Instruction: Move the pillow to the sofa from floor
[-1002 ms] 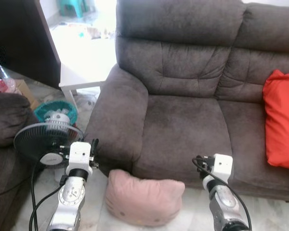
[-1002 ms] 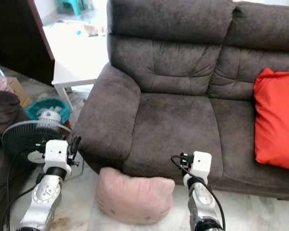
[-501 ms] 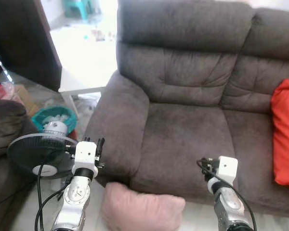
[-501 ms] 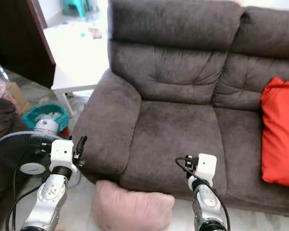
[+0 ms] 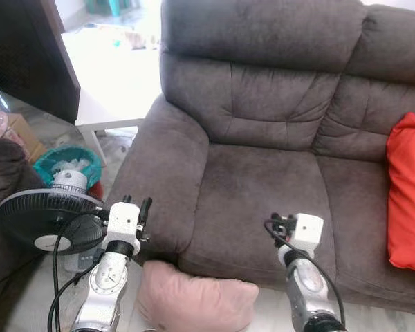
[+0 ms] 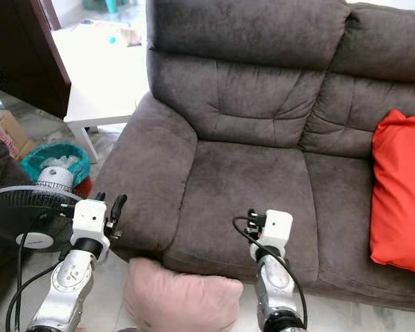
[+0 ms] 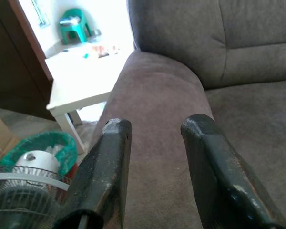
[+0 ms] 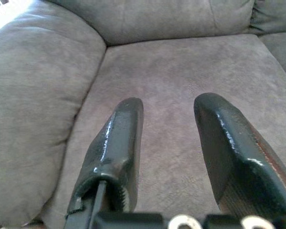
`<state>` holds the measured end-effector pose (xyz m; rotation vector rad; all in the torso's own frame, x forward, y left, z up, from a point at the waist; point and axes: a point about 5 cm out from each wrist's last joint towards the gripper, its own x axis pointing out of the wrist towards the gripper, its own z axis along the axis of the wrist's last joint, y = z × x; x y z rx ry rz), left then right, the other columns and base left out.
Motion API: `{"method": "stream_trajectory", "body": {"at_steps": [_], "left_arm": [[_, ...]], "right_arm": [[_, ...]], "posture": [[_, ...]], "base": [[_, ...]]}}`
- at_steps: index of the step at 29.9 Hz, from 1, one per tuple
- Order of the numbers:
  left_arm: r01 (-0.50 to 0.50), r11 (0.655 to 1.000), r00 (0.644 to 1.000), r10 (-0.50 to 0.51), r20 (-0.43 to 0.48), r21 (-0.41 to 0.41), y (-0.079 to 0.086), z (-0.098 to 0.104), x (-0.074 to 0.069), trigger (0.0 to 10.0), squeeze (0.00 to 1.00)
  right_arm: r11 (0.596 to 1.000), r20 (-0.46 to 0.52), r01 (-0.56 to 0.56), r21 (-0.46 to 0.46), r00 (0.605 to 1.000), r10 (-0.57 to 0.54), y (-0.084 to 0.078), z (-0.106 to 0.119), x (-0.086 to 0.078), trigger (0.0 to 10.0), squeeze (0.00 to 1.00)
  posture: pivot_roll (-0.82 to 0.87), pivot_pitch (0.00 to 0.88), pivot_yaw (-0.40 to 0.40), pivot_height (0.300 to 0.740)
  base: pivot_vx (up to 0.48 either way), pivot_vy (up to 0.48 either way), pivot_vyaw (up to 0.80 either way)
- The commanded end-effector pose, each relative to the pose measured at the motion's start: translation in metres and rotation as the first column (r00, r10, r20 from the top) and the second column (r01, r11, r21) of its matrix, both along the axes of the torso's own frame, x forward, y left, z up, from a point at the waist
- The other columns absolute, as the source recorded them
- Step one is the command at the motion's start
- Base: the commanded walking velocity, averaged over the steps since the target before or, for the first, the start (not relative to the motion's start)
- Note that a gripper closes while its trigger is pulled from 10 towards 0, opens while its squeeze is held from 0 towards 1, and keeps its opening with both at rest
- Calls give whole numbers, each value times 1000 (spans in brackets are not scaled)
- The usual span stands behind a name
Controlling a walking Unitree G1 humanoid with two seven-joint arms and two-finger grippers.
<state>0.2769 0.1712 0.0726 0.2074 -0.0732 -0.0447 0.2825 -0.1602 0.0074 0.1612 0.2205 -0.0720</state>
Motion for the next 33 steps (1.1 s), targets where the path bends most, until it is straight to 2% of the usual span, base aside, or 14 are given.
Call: {"method": "stream_trajectory", "body": {"at_steps": [1,14,17,23,33], "left_arm": [[-9,1000,1000,9,16,7,1,3,-1,10000,0],[-13,1000,1000,13,15,20,3,4,-2,10000,0],[-10,1000,1000,10,12,21,2,4,-2,10000,0],[-4,1000,1000,4,5,20,1,2,-2,10000,0],[-6,1000,1000,7,-15,16,1,-3,-4,10000,0]], "right_arm": [[1000,-18,12,-4,1000,-12,-1,-6,-6,10000,0],[1000,-73,15,8,997,-14,-6,-16,-14,10000,0],[1000,-111,18,9,994,-17,-11,-22,-20,10000,0],[1000,-155,17,6,988,-16,-20,-30,-28,10000,0],[1000,-157,4,-3,988,-4,-23,-29,-26,10000,0]], "posture": [[142,90,-67,740],[149,90,-55,740],[148,89,-54,740],[148,91,-57,700],[149,91,-62,641]], "base": [[0,0,0],[0,0,0],[0,0,0],[0,0,0],[0,0,0]]}}
